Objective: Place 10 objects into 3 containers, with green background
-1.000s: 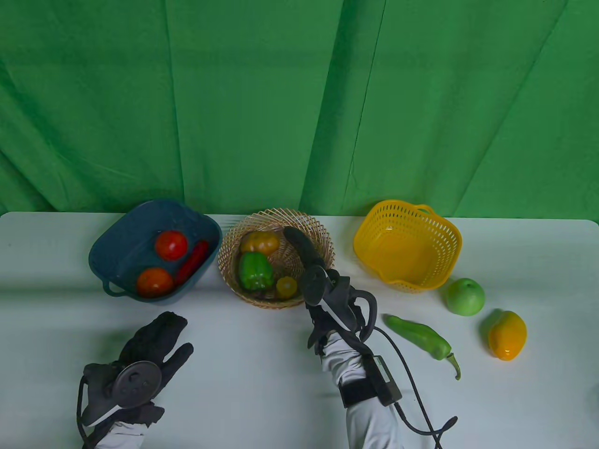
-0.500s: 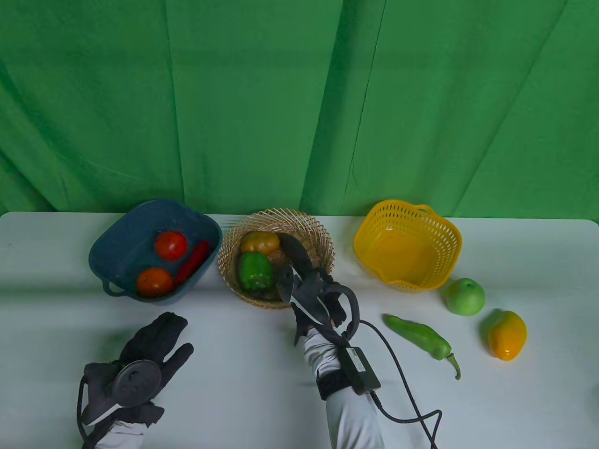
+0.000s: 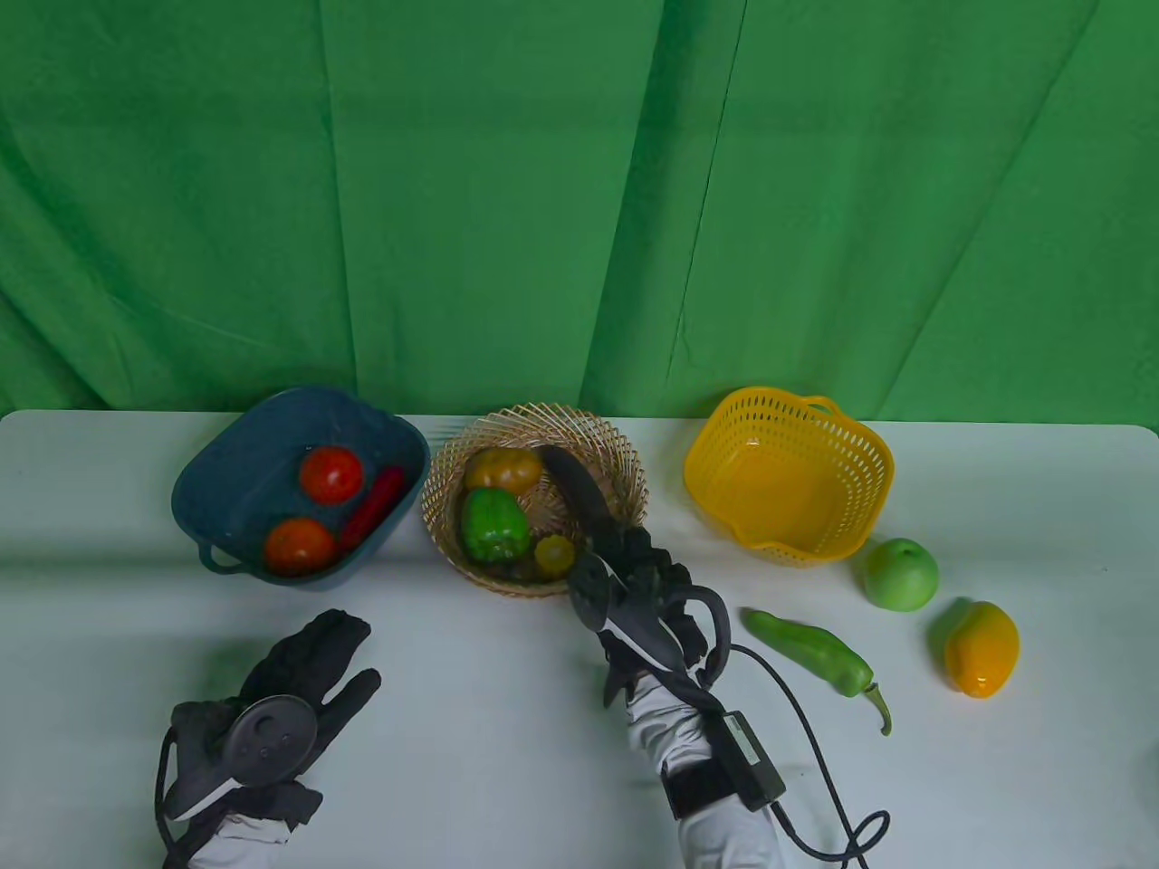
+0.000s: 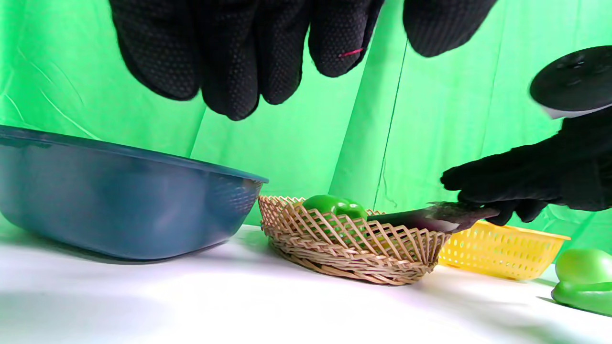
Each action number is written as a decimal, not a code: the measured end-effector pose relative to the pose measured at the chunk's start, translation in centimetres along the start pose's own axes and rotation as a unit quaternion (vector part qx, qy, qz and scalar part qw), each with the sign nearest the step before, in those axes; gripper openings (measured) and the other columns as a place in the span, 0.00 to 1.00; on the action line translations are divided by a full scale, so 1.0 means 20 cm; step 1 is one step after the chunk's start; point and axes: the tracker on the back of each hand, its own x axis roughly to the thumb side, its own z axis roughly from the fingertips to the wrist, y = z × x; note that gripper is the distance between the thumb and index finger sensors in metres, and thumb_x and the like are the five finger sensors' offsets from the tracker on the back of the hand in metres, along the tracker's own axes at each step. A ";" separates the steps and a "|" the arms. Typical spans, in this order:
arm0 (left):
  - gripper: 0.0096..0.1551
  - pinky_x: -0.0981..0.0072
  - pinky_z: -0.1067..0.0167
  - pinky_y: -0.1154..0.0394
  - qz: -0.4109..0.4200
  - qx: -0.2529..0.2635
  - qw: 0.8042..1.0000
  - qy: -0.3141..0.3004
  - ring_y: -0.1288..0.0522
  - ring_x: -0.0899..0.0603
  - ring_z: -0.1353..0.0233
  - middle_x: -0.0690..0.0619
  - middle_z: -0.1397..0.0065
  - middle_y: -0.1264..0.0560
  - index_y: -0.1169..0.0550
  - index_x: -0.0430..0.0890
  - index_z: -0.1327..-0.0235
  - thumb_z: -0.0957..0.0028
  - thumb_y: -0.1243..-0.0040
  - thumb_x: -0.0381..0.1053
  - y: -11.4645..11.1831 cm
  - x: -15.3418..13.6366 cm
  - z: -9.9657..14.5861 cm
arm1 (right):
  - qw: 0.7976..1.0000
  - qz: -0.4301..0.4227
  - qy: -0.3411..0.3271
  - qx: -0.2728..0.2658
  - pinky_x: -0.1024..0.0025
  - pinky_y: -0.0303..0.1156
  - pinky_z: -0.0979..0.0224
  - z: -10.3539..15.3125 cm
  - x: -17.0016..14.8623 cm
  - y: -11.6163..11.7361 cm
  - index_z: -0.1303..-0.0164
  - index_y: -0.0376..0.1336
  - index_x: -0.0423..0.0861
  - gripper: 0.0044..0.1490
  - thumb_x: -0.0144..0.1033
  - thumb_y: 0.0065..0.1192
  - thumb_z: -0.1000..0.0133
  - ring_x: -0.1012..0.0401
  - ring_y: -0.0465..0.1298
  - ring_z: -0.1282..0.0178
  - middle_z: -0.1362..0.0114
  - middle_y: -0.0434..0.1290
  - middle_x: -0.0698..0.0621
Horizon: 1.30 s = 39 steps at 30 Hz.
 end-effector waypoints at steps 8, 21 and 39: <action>0.37 0.43 0.36 0.25 -0.009 -0.012 1.000 0.002 0.22 0.37 0.26 0.43 0.20 0.27 0.32 0.53 0.20 0.40 0.51 0.68 -0.01 0.01 0.00 | 1.000 -0.005 0.012 -0.006 0.40 0.64 0.23 0.18 -0.23 0.01 0.14 0.49 0.50 0.45 0.60 0.49 0.38 0.40 0.69 0.24 0.15 0.62 0.37; 0.37 0.43 0.35 0.25 -0.019 -0.015 1.000 0.001 0.22 0.37 0.26 0.43 0.20 0.27 0.32 0.53 0.20 0.40 0.51 0.68 -0.02 0.01 0.00 | 0.995 0.021 0.102 0.002 0.36 0.61 0.21 0.42 -0.73 0.09 0.14 0.51 0.50 0.44 0.60 0.50 0.39 0.38 0.66 0.22 0.14 0.60 0.37; 0.37 0.43 0.35 0.25 -0.029 -0.023 0.999 0.010 0.22 0.37 0.26 0.43 0.20 0.27 0.32 0.53 0.20 0.40 0.51 0.67 -0.03 0.00 0.00 | 0.981 -0.016 0.182 0.069 0.33 0.57 0.20 0.48 -1.06 0.24 0.12 0.44 0.52 0.49 0.59 0.54 0.40 0.35 0.61 0.18 0.10 0.54 0.36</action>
